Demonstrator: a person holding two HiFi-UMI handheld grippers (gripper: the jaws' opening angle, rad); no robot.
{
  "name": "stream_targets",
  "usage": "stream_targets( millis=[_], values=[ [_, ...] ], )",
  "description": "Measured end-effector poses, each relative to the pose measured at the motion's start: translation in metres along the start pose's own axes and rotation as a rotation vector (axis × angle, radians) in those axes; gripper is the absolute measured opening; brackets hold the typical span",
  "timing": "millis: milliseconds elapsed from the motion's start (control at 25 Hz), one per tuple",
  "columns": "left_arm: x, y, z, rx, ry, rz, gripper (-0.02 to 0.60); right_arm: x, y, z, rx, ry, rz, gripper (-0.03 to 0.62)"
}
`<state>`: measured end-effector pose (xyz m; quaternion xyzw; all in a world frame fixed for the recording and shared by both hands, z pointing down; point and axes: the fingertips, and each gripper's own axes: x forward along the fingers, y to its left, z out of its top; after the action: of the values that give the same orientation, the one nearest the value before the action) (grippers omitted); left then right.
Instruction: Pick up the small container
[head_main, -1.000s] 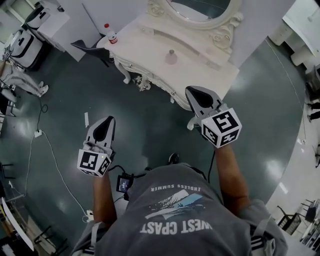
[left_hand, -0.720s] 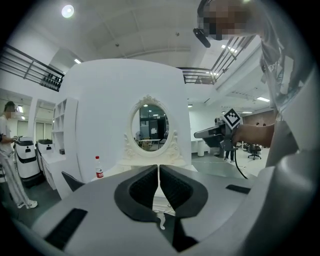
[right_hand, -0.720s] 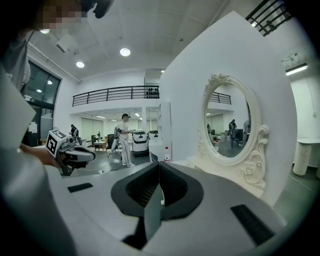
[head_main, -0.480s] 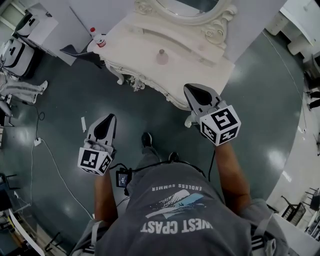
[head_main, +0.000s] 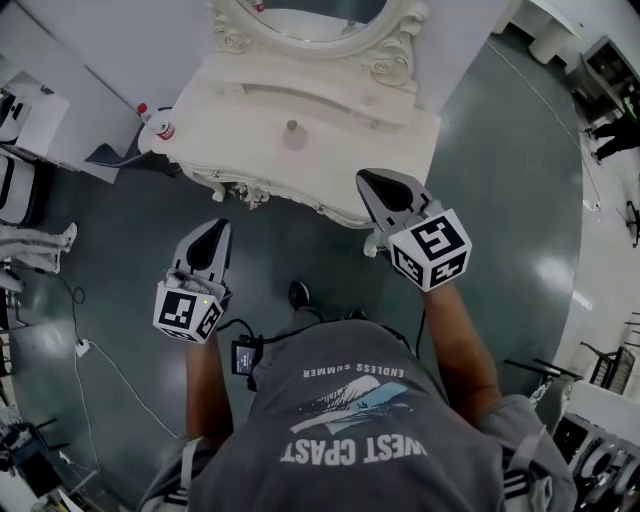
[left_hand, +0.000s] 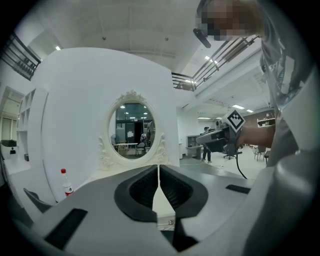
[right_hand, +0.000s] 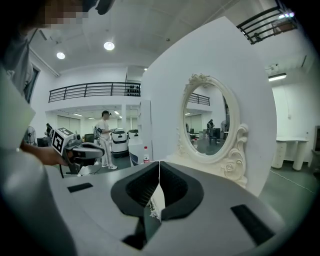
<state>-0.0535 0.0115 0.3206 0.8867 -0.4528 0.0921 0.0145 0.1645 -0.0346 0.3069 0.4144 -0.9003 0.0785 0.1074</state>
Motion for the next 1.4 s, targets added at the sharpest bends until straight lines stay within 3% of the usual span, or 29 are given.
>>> stream_targets(
  millis=[400,840,1120,1400],
  values=[
    [0.045,0.046,-0.003,0.001,0.001,-0.131,0.026,0.033,-0.014,0.004,0.022,0.032,-0.110,0.028],
    [0.079,0.097,-0.006,-0.023,-0.015,-0.220,0.026,0.074,-0.025,0.012,0.034,0.062,-0.204,0.028],
    [0.080,0.127,-0.010,-0.035,-0.031,-0.229,0.026,0.099,-0.027,0.020,0.016,0.081,-0.226,0.028],
    [0.075,0.149,-0.018,-0.062,-0.026,-0.177,0.026,0.131,-0.030,0.021,-0.001,0.092,-0.179,0.028]
  ],
)
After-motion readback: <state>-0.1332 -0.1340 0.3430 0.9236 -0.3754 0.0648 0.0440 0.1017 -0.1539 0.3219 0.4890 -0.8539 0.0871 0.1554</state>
